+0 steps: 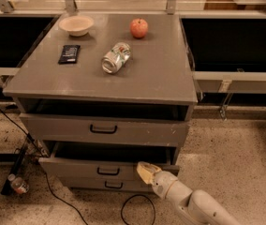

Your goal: Close middle drawer

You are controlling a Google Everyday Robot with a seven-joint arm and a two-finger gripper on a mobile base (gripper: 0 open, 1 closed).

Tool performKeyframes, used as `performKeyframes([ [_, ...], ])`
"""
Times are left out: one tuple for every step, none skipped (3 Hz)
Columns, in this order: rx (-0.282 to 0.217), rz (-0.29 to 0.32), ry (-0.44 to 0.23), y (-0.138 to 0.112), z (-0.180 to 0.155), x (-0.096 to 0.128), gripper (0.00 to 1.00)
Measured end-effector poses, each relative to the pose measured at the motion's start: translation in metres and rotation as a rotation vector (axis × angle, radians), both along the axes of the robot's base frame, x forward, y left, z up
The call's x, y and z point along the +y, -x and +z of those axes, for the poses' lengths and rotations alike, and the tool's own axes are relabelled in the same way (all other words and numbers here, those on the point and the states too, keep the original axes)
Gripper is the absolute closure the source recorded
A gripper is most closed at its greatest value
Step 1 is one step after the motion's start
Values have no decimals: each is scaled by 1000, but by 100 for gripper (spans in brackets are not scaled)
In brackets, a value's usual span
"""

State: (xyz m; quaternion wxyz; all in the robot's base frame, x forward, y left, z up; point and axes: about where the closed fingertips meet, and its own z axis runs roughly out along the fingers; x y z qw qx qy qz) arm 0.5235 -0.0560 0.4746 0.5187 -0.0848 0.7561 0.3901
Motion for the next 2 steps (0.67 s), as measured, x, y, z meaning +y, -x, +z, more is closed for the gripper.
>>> performKeyframes([
  [0,0,0,0,0,0,100],
  [3,30,-4,12,3,-7,100],
])
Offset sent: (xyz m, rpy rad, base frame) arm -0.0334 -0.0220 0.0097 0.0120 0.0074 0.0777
